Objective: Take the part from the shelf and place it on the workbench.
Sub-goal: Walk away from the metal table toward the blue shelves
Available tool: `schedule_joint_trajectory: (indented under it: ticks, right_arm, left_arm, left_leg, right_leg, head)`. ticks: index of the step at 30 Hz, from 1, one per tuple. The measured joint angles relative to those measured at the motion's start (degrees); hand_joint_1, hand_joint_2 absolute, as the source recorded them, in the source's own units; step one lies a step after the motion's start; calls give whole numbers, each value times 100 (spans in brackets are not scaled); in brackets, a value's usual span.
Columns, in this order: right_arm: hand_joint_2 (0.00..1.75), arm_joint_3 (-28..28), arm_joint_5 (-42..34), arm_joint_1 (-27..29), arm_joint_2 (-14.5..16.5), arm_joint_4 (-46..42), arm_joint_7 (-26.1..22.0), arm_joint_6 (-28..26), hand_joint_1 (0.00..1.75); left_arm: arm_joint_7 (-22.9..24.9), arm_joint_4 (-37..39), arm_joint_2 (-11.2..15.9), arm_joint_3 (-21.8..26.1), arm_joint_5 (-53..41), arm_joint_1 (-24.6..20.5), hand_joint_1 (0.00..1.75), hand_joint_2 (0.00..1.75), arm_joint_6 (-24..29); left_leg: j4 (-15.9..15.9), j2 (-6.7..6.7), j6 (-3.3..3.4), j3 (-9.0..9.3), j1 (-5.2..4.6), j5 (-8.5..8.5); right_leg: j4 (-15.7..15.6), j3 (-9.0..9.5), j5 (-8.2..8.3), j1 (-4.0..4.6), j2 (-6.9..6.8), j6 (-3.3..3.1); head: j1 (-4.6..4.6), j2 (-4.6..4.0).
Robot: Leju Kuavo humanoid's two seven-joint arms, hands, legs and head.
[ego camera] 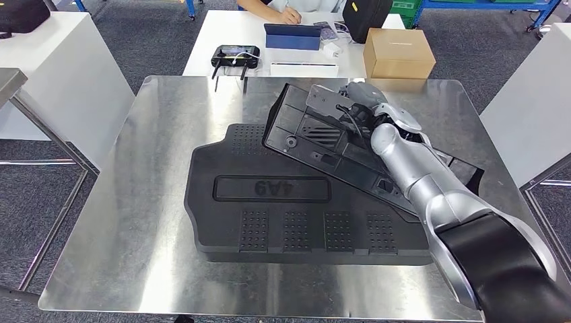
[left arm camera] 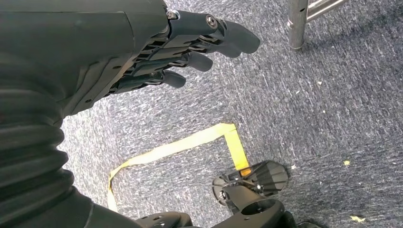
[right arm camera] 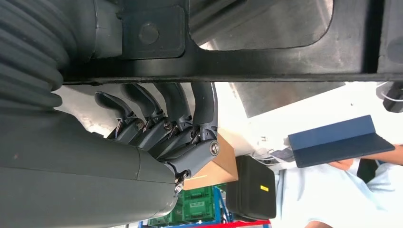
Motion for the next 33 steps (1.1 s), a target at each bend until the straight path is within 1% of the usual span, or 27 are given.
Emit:
schedule_joint_trajectory:
  ticks: [1, 2, 3, 4, 5, 6, 8, 11, 14, 16, 18, 21, 29, 33]
  right_arm:
    - [175, -12, -47, -3, -2, -1, -7, 25, 144]
    - [175, -37, -142, -6, -3, -1, -11, 71, 100]
    - [131, -83, -291, -8, -4, -1, -14, 131, 56]
    - [87, -150, -483, -9, -3, 0, -16, 192, 17]
    - [44, -245, -714, -11, -2, 3, -13, 239, 0]
    - [0, -352, -940, -18, -1, 9, -8, 260, 0]
    - [0, -635, -1431, -59, 3, 46, 47, 209, 0]
    - [0, -1196, -2133, -182, 9, 143, 175, -27, 0]
    - [0, -1753, -2698, -329, 11, 273, 333, -335, 0]
    - [0, -2074, -2923, -414, 9, 371, 415, -469, 0]
    - [0, -2290, -2984, -490, -6, 465, 501, -489, 0]
    - [0, -2445, -2974, -560, -38, 590, 600, -471, 0]
    - [0, -2551, -2904, -599, -73, 757, 663, -450, 0]
    - [0, -2552, -2713, -606, -83, 812, 778, -395, 0]
  left_arm:
    - [0, 0, 0, 0, 0, 0, 0, 175, 0]
    - [1, 0, 0, 0, 0, 0, 0, 175, 0]
    - [3, 0, 0, 0, -1, 0, 0, 175, 0]
    - [8, 0, 0, 0, -2, 0, 0, 175, 1]
    - [18, 0, 0, 0, -4, 0, 0, 175, 1]
    - [33, 0, 0, 0, -9, -1, 0, 175, 2]
    - [88, 0, 0, -2, -36, -6, 0, 175, 7]
    - [184, 0, -2, -22, -98, -25, 0, 175, 17]
    - [254, 0, -14, -62, -141, -52, 0, 175, 27]
    - [289, 0, -31, -91, -170, -71, 0, 175, 32]
    - [310, 0, -47, -121, -195, -87, 0, 175, 34]
    - [323, 0, -64, -151, -220, -115, 0, 175, 36]
    - [334, 0, -103, -191, -231, -137, 0, 175, 42]
    - [334, 0, -108, -211, -234, -138, 0, 175, 46]
  left_leg:
    - [0, 0, 0, 0, 0, 0]
    - [0, 0, 0, 0, 0, 0]
    - [0, 0, 0, 0, 0, 0]
    - [0, 0, 0, 0, 0, 0]
    - [0, 0, 0, 0, 0, 0]
    - [0, -1, 0, 0, 0, 0]
    - [0, -1, 0, 0, -1, 0]
    - [0, -1, 0, -1, -1, 0]
    - [1, -1, 0, 0, -1, 0]
    - [1, 0, 0, -1, -2, 0]
    - [1, 1, 0, 0, -2, 0]
    - [1, 3, 1, 2, -2, -1]
    - [1, 2, 0, 2, 0, -1]
    - [1, 2, 0, 1, 0, 0]
  right_leg:
    - [0, 0, 0, 0, 0, 0]
    - [0, 0, 0, 0, 0, 0]
    - [0, 0, 0, 0, 0, 0]
    - [0, 0, 0, 0, 0, 0]
    - [0, 0, 0, 0, 0, 0]
    - [0, 0, 0, 0, 0, 0]
    - [0, -1, 0, -1, 0, 0]
    - [0, -2, 0, -1, 0, 0]
    - [0, -2, 0, -1, 0, 0]
    - [0, -2, 0, -2, 0, 0]
    - [0, -2, 0, -2, 1, 0]
    - [-1, -2, 0, -2, 3, 0]
    - [0, -2, 0, 3, 3, 0]
    - [0, -2, 0, 1, 2, 0]
  head:
    - [0, 0]
    - [1, 0]
    - [1, 0]
    - [0, 0]
    - [0, 0]
    - [0, 0]
    - [0, -1]
    - [-1, -1]
    - [-1, -2]
    - [0, -1]
    - [1, -1]
    - [-1, -1]
    - [-1, -1]
    - [-1, 0]
